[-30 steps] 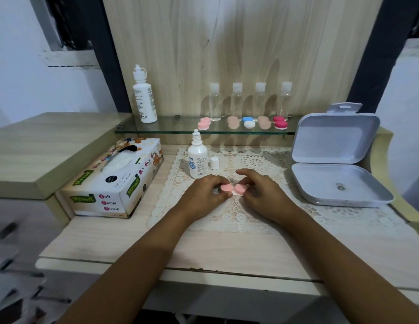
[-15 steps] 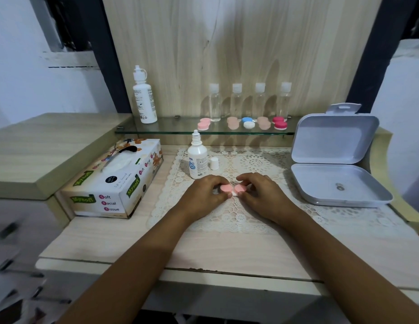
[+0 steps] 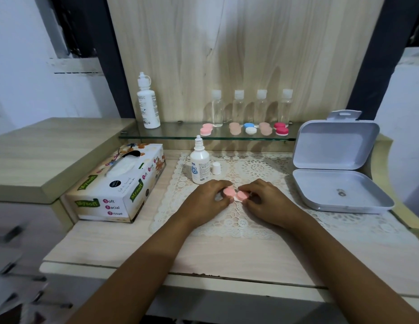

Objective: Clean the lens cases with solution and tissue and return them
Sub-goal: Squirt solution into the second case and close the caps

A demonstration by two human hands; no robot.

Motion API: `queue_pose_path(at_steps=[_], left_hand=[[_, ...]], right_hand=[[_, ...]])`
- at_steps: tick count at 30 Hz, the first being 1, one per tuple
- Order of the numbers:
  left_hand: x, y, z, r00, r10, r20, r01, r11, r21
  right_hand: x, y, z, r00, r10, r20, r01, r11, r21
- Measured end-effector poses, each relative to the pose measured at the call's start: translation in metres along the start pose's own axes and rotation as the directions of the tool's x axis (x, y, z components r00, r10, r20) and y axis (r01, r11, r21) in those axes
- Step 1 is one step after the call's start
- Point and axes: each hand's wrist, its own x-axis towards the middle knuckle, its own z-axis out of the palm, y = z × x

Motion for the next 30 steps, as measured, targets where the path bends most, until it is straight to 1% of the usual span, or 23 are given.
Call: queue_pose_path(at_steps=[3,5,7,9,13,16,21,25,30], left_hand=[[-0.001,-0.001,0.001,0.998,-0.058,0.012,0.056,0.993,0.102],[-0.002,0.0,0.001,0.998,-0.053,0.023,0.049,0.988,0.144],[-0.002,0.001,0.002,0.998,-0.035,0.047,0.025,0.98,0.197],[0.0,0.002,0.003,0.998,-0.031,0.06,0.016,0.97,0.243],[0.002,0.0,0.005,0.998,-0.013,0.055,-0.002,0.965,0.262],[0.002,-0.001,0.006,0.998,-0.023,0.058,0.007,0.966,0.259],[0.002,0.002,0.004,0.999,-0.009,0.052,-0.005,0.964,0.265],[0.001,0.004,0.002,0.999,-0.011,0.052,-0.003,0.964,0.265],[0.003,0.004,0.001,0.998,-0.019,0.061,0.002,0.962,0.273]], right_hand=[[0.001,-0.001,-0.009,1.0,-0.015,0.004,0.015,1.0,0.006],[0.002,-0.003,-0.015,0.999,0.011,-0.035,-0.011,1.0,0.018],[0.008,-0.008,-0.021,0.993,0.037,-0.116,-0.033,0.999,0.038],[0.02,-0.015,-0.027,0.974,0.035,-0.222,-0.023,0.998,0.059],[0.062,-0.034,-0.038,0.921,0.005,-0.39,0.021,0.998,0.063],[0.091,-0.047,-0.04,0.881,0.028,-0.472,-0.013,0.999,0.035],[0.12,-0.053,-0.034,0.875,0.064,-0.48,-0.115,0.99,-0.078],[0.132,-0.053,-0.029,0.891,0.103,-0.443,-0.184,0.973,-0.142],[0.14,-0.053,-0.026,0.9,0.13,-0.415,-0.207,0.968,-0.145]])
